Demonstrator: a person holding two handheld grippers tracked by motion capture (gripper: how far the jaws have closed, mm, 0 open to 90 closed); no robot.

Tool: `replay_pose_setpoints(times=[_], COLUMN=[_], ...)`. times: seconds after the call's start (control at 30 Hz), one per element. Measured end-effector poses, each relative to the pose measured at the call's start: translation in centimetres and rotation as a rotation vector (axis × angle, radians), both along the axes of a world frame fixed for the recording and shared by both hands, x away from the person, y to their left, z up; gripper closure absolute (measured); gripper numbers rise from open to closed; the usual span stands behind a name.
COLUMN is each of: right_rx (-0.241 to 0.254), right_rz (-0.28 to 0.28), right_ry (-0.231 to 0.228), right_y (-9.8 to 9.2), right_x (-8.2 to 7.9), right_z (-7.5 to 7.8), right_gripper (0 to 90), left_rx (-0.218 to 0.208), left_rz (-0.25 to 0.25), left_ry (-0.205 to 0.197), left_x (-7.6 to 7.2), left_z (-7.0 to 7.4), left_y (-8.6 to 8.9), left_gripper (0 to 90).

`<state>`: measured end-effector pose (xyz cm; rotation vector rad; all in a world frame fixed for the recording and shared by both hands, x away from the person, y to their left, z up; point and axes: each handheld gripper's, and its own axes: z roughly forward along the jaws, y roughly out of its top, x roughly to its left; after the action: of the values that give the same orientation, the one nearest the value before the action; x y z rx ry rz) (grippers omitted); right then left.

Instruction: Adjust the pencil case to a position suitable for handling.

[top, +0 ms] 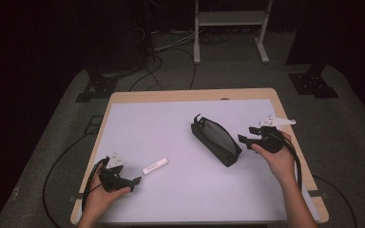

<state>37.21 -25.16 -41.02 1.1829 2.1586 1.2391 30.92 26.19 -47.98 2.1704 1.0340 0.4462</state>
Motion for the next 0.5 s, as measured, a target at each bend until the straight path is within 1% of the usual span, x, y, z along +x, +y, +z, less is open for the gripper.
replay_pose_setpoints(times=[0.17,0.33,0.4,0.5], right_rx=[-0.006,-0.001,0.009,-0.001], right_rz=[0.015,0.036,0.045,0.052], right_ry=[0.001,0.002,0.003,0.012], right_y=[0.6,1.4,1.7,2.0], right_x=[0.3,1.0,1.2,1.4], right_z=[0.1,0.3,0.2,0.2], right_gripper=[37.7,39.4,40.0,40.4], left_rx=[0.0,0.0,0.0,0.0], left_rz=[0.0,0.0,0.0,0.0], left_ry=[0.0,0.0,0.0,0.0], left_x=[0.0,0.0,0.0,0.0], left_z=[0.0,0.0,0.0,0.0], left_y=[0.0,0.0,0.0,0.0], left_gripper=[0.0,0.0,0.0,0.0])
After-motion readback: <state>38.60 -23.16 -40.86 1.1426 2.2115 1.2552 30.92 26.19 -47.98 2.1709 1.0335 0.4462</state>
